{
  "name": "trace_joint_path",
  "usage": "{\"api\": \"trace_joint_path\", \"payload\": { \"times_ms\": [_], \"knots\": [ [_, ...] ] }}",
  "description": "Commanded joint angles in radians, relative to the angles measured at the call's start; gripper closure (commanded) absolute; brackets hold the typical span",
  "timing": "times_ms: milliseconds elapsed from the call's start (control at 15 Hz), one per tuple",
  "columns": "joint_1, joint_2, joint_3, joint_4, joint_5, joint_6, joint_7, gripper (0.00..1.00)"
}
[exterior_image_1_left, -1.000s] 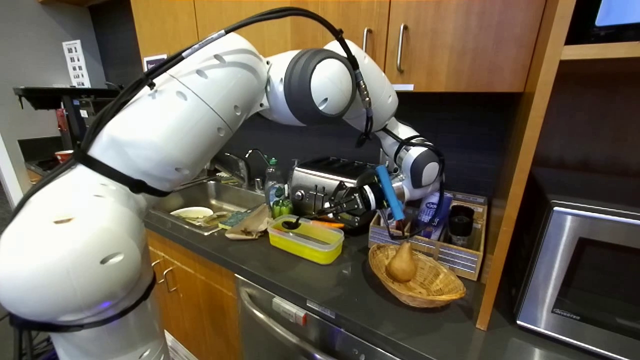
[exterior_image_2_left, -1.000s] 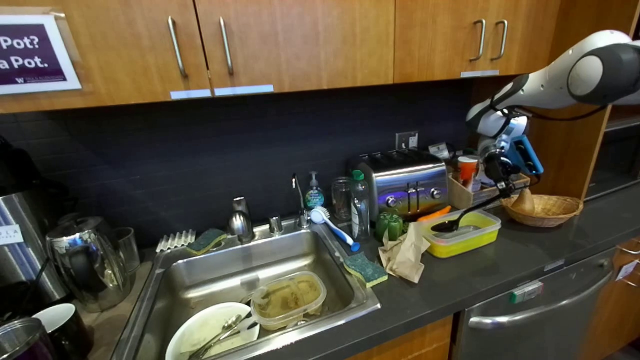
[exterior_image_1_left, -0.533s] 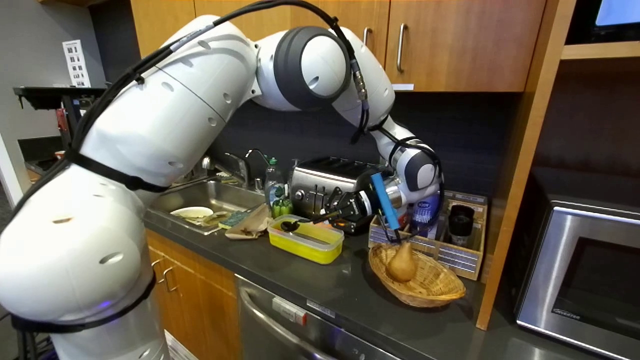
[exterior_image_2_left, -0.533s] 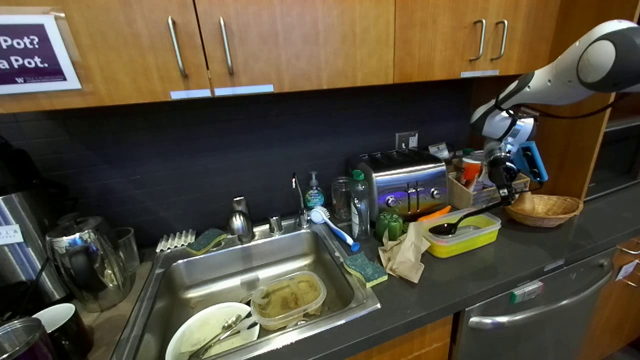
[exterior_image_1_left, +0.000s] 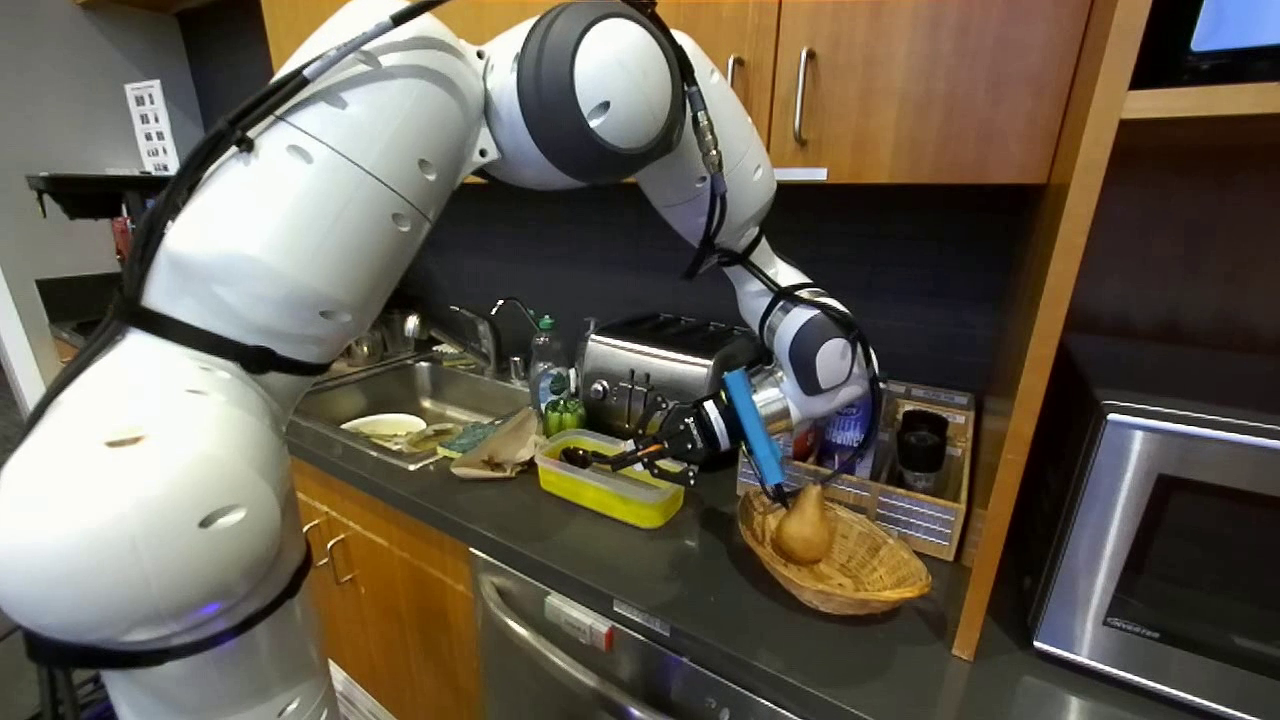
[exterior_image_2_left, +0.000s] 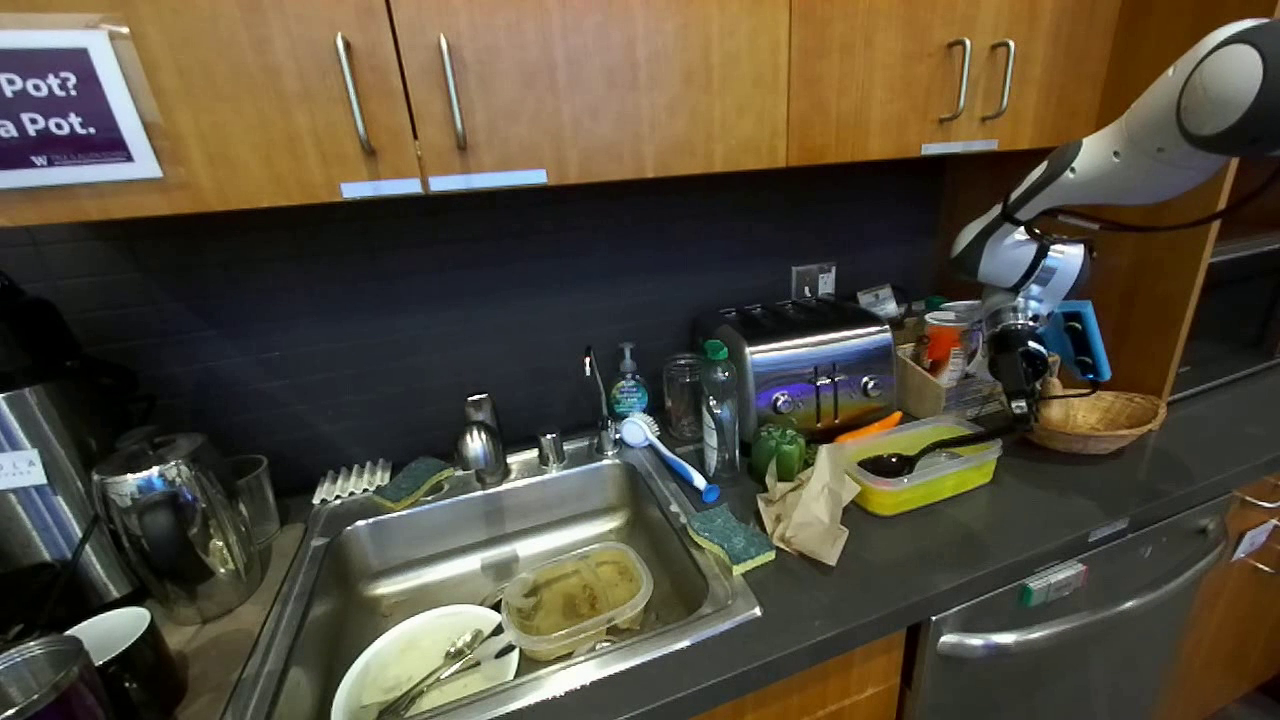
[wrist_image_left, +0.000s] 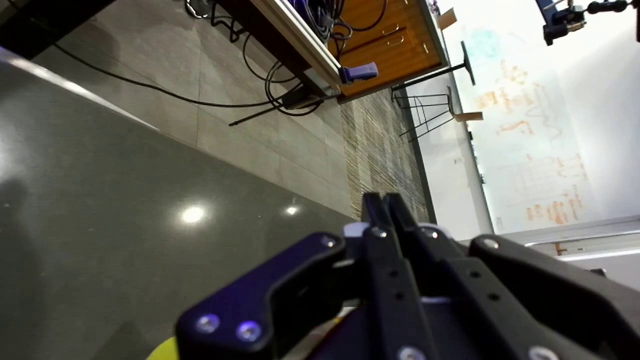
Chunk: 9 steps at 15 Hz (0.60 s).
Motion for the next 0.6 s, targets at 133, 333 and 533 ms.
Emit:
{"api": "trace_joint_path", "payload": {
  "times_ms": [133,333,533],
  "knots": [
    [0.021,-0.103,-0.02,-0.128,-0.021,0.084,-0.056,0.99],
    [0.024,-0.145,-0.025,-0.184,-0.021,0.144,-0.092,0.99],
    [0.026,-0.182,-0.03,-0.228,-0.016,0.187,-0.114,0.99]
  ]
}}
